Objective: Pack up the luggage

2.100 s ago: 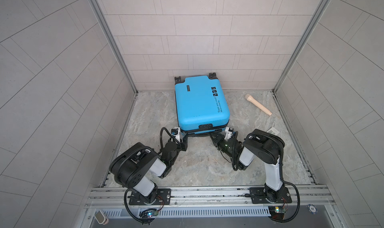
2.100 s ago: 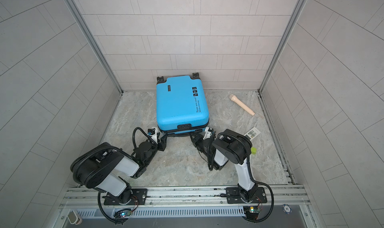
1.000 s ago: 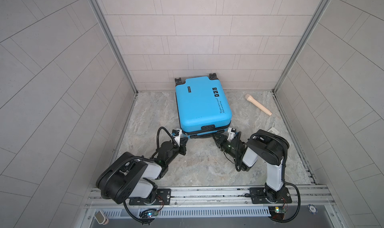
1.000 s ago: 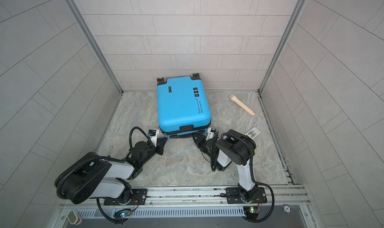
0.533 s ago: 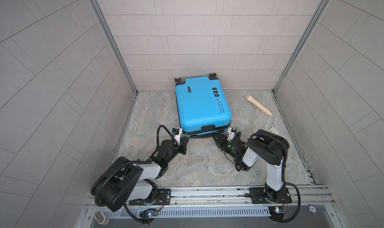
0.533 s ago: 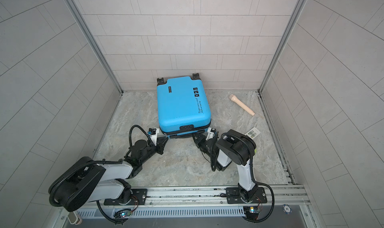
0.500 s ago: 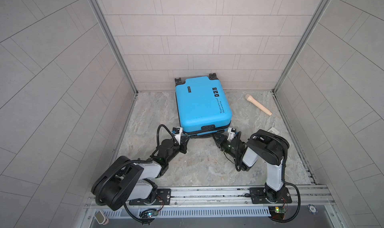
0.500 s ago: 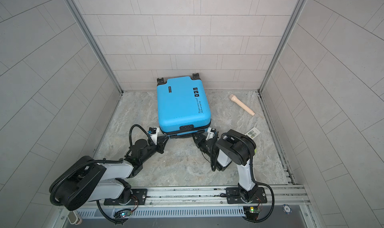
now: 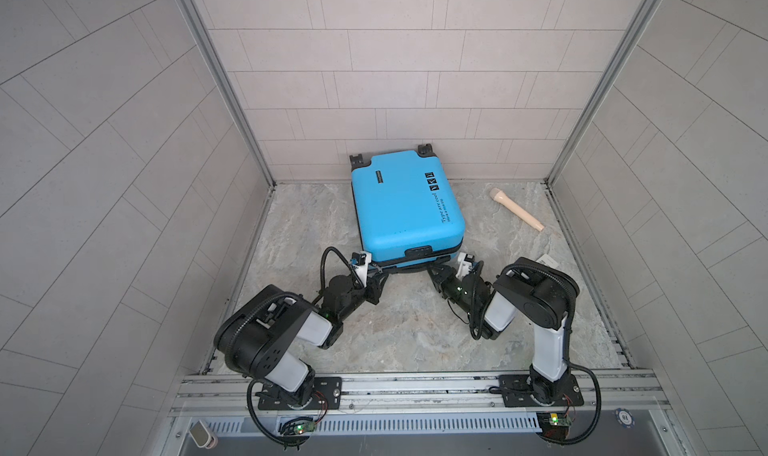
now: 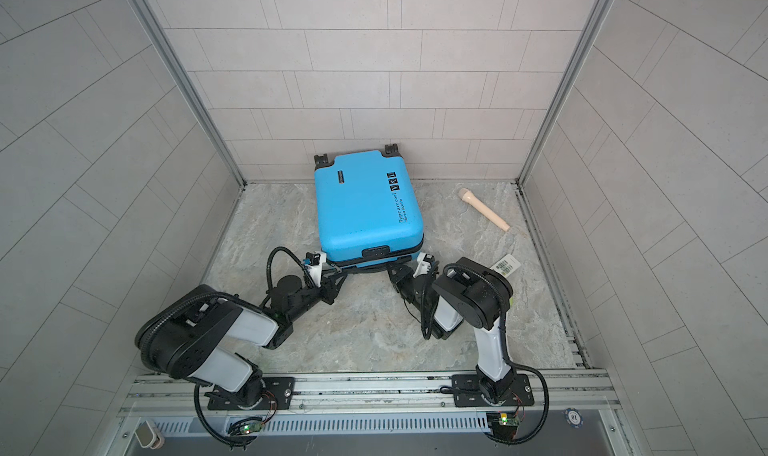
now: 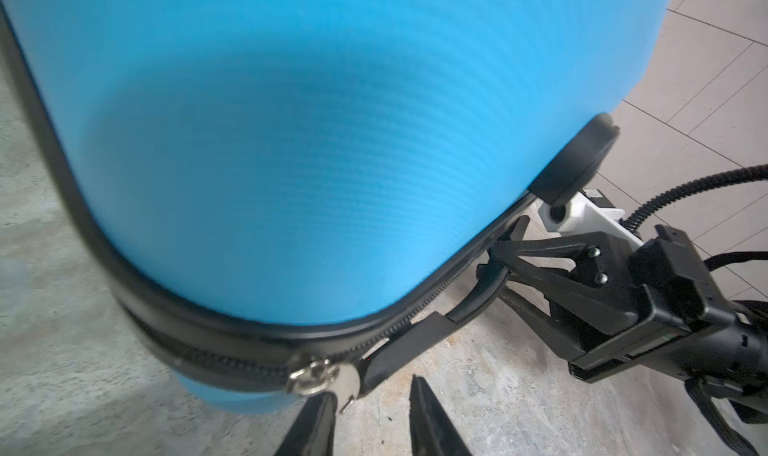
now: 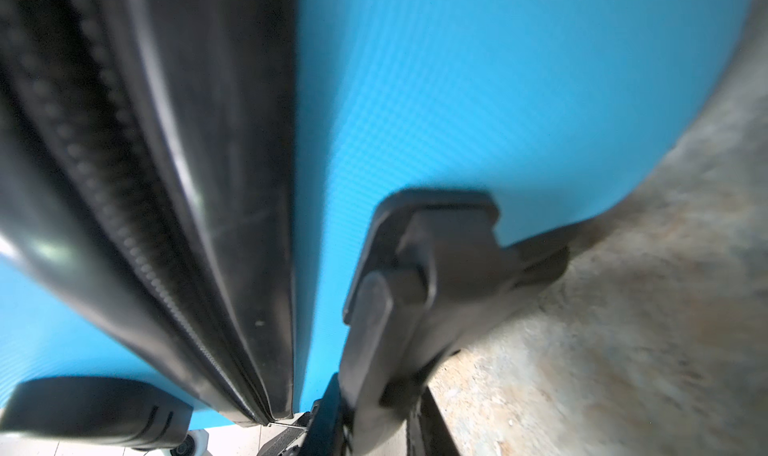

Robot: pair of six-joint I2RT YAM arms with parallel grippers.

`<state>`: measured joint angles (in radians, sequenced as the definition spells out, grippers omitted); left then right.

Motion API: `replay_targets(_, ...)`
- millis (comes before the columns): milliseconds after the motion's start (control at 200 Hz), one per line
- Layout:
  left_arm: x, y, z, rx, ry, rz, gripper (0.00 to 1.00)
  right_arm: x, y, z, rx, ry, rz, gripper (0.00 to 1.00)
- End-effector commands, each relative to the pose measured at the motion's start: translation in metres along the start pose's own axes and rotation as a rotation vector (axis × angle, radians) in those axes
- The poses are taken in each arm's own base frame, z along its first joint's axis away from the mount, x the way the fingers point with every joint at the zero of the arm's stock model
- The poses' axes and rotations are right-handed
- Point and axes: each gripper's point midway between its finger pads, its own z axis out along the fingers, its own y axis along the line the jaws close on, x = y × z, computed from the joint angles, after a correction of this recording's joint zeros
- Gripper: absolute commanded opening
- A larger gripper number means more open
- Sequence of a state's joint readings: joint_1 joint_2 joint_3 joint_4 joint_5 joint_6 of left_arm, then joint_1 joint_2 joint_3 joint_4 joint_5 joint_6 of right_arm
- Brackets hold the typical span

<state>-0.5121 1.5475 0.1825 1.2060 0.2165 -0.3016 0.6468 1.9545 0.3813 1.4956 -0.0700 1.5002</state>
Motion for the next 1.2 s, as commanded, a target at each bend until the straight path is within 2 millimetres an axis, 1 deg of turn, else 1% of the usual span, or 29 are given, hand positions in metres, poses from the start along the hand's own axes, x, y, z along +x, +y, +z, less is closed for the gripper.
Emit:
replay_targets(0, -0.051, 0.029, -0.01, -0.18, -0.204, 0.046, 0.35, 0.012, -0.035, -0.008, 0.116, 0.048, -0.163, 0.0)
replay_targets(75, -0.05, 0.033, -0.015, -0.209, -0.195, 0.065, 0.35, 0.012, -0.036, -0.008, 0.119, 0.048, -0.163, 0.0)
replay_targets(190, -0.057, 0.029, -0.017, -0.199, -0.205, 0.083, 0.34, 0.013, -0.038, -0.006, 0.122, 0.054, -0.159, 0.0)
replay_targets(300, -0.064, 0.026, -0.013, -0.184, -0.222, 0.078, 0.32, 0.014, -0.037, -0.004, 0.119, 0.056, -0.156, 0.0)
replay_targets(385, -0.066, 0.019, -0.006, -0.139, -0.225, 0.07, 0.29, 0.014, -0.037, -0.004, 0.119, 0.057, -0.156, 0.0)
replay_targets(615, -0.069, 0.01, 0.006, -0.072, -0.232, 0.039, 0.17, 0.014, -0.037, -0.004, 0.118, 0.056, -0.158, 0.0)
replay_targets(716, -0.074, 0.007, 0.004, -0.066, -0.247, 0.038, 0.08, 0.014, -0.038, -0.003, 0.121, 0.058, -0.156, 0.0)
replay_targets(906, -0.082, 0.0, 0.003, -0.03, -0.266, 0.034, 0.0, 0.015, -0.038, -0.001, 0.117, 0.062, -0.154, 0.0)
replay_targets(1021, -0.086, -0.002, 0.003, -0.02, -0.275, 0.013, 0.0, 0.016, -0.038, 0.0, 0.117, 0.065, -0.154, 0.0)
replay_targets(1096, -0.089, -0.007, 0.005, 0.016, -0.271, -0.025, 0.0, 0.016, -0.038, -0.001, 0.116, 0.065, -0.155, 0.0)
replay_targets(1171, -0.086, -0.014, 0.004, 0.074, -0.23, -0.077, 0.0, 0.014, -0.038, -0.002, 0.119, 0.062, -0.156, 0.0)
replay_targets(1181, -0.094, -0.017, 0.005, 0.088, -0.244, -0.08, 0.0, 0.014, -0.038, -0.002, 0.118, 0.061, -0.156, 0.0)
replay_targets(1196, -0.097, -0.02, 0.006, 0.103, -0.244, -0.089, 0.0, 0.014, -0.038, -0.002, 0.118, 0.061, -0.157, 0.0)
